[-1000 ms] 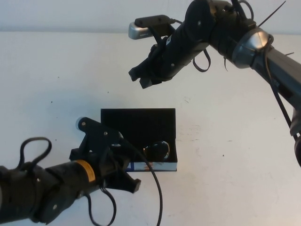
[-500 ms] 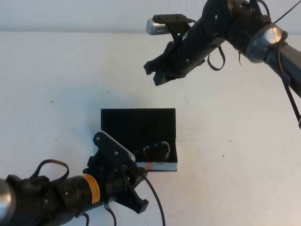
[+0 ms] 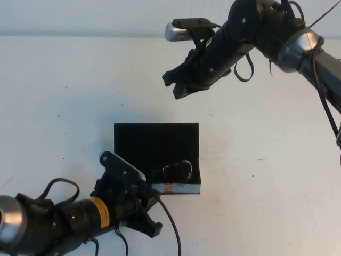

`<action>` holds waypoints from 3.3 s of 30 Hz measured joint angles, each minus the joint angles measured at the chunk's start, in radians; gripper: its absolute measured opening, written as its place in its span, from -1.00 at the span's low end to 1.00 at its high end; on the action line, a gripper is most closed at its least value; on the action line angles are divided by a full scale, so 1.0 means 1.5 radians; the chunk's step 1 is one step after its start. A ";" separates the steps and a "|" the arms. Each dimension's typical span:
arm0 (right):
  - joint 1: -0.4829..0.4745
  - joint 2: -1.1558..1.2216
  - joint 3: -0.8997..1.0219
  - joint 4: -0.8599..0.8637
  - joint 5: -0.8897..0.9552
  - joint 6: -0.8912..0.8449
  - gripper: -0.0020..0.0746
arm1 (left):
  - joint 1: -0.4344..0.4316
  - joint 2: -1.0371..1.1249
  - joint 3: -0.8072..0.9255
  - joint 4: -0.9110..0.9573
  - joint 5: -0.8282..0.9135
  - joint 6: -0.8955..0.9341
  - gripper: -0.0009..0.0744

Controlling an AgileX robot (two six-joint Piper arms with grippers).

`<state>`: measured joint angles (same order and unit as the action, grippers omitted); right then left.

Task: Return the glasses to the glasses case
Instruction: Close the glasses case

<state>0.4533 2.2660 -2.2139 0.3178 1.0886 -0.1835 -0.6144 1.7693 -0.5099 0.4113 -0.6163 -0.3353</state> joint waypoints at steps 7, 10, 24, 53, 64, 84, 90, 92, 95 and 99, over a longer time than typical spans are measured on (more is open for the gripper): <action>0.000 0.021 0.000 0.003 -0.021 0.000 -0.98 | 0.000 0.029 0.000 0.001 -0.035 0.001 -0.98; 0.000 0.021 0.000 0.004 -0.036 0.000 -0.98 | 0.000 0.031 0.000 -0.006 -0.055 0.016 -0.98; 0.000 0.028 0.000 0.007 -0.057 0.000 -0.98 | 0.000 0.040 0.000 -0.077 -0.061 0.092 -0.98; 0.000 0.132 -0.121 0.076 0.094 -0.015 -0.98 | 0.000 0.040 0.000 -0.077 -0.063 0.094 -0.98; 0.034 0.106 -0.092 0.065 0.095 -0.015 -0.98 | 0.000 0.040 0.000 -0.077 -0.063 0.094 -0.98; 0.080 -0.001 0.124 0.068 0.095 -0.012 -0.98 | 0.000 0.040 0.000 -0.083 -0.065 0.096 -0.98; 0.100 -0.027 0.186 0.063 0.092 -0.012 -0.98 | 0.000 0.040 0.000 -0.087 -0.074 0.099 -0.98; 0.104 -0.033 0.187 0.063 0.092 -0.012 -0.98 | 0.000 0.040 0.000 -0.087 -0.079 0.099 -0.98; 0.105 -0.036 0.187 0.058 0.092 -0.012 -0.98 | 0.000 0.040 0.000 -0.088 -0.079 0.100 -0.98; 0.105 -0.053 0.191 0.044 0.091 -0.012 -0.98 | 0.000 0.009 0.000 -0.064 -0.027 0.065 -0.98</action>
<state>0.6101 2.1866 -1.9275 0.3833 1.2251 -0.2019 -0.6144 1.7833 -0.5099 0.3148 -0.6563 -0.2377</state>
